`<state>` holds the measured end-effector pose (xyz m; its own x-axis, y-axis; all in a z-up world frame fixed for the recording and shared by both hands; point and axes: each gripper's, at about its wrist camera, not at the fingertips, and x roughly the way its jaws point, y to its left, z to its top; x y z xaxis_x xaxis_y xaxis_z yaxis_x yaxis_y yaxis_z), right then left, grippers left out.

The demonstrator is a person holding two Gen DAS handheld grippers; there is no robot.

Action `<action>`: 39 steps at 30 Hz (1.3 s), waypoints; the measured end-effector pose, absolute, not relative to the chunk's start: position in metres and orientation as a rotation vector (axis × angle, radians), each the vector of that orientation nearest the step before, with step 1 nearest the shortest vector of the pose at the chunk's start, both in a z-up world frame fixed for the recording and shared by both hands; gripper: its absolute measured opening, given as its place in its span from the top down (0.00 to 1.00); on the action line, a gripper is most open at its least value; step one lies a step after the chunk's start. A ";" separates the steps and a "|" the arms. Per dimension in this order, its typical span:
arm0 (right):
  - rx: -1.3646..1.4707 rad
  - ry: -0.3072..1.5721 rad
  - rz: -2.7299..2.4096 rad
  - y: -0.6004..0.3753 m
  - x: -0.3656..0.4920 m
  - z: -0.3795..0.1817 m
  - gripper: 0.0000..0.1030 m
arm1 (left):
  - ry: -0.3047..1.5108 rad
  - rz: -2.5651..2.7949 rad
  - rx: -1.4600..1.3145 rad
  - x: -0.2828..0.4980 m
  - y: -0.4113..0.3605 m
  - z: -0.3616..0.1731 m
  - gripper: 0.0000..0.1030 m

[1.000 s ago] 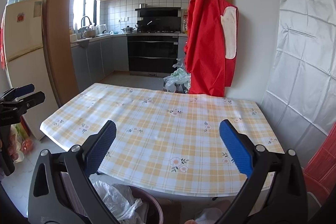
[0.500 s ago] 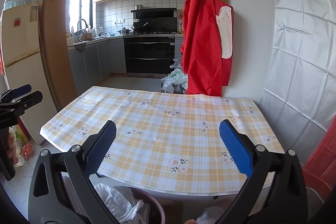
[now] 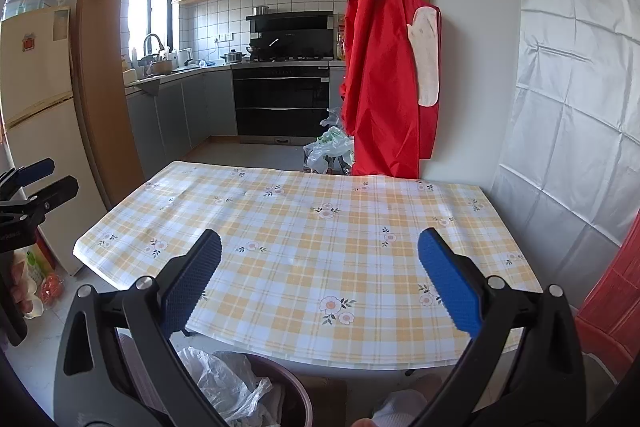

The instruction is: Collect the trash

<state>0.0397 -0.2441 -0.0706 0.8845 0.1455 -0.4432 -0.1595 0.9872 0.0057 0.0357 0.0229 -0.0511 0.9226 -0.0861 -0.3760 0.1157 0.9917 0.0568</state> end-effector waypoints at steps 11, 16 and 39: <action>-0.039 0.467 0.154 -0.243 0.041 -0.073 0.06 | 0.394 -0.107 0.082 0.039 0.021 -0.053 0.06; -0.045 0.468 0.154 -0.242 0.041 -0.073 0.06 | 0.401 -0.106 0.072 0.038 0.022 -0.053 0.06; -0.054 0.483 0.160 -0.242 0.045 -0.075 0.06 | 0.418 -0.081 0.063 0.039 0.024 -0.055 0.06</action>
<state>0.0450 -0.2418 -0.0753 0.8733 0.1398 -0.4666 -0.1655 0.9861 -0.0142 0.0389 0.0241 -0.0553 0.9109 -0.0652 -0.4075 0.0912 0.9948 0.0446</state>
